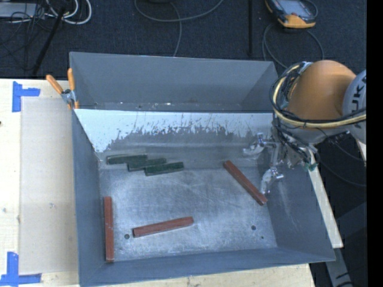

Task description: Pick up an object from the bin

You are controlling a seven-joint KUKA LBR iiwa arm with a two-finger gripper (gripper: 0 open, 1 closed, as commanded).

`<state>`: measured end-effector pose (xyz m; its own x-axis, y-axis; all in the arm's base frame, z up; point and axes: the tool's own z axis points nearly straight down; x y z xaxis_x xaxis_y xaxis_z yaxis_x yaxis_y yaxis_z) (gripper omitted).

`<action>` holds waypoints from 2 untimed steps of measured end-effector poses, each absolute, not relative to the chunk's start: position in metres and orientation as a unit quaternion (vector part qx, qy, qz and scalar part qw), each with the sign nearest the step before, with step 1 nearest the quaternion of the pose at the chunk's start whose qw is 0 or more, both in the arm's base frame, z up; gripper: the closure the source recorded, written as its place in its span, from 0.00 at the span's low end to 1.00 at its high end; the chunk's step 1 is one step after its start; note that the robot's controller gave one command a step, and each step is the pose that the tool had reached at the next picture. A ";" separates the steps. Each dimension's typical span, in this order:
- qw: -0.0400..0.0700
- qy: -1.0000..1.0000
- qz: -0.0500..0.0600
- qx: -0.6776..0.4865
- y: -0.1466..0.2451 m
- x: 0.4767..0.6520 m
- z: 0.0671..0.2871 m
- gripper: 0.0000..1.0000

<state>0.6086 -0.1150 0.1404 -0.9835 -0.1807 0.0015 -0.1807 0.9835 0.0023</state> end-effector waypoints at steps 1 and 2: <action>-0.003 -0.997 0.001 0.083 -0.142 0.637 0.188 0.00; -0.002 -0.998 0.000 0.065 -0.107 0.615 0.115 0.00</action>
Offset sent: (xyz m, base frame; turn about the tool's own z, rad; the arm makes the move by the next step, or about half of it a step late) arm -0.0079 0.0289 -0.0704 0.0729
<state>0.6148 -0.1069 0.1150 -0.9917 -0.1288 -0.0042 -0.1288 0.9917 -0.0004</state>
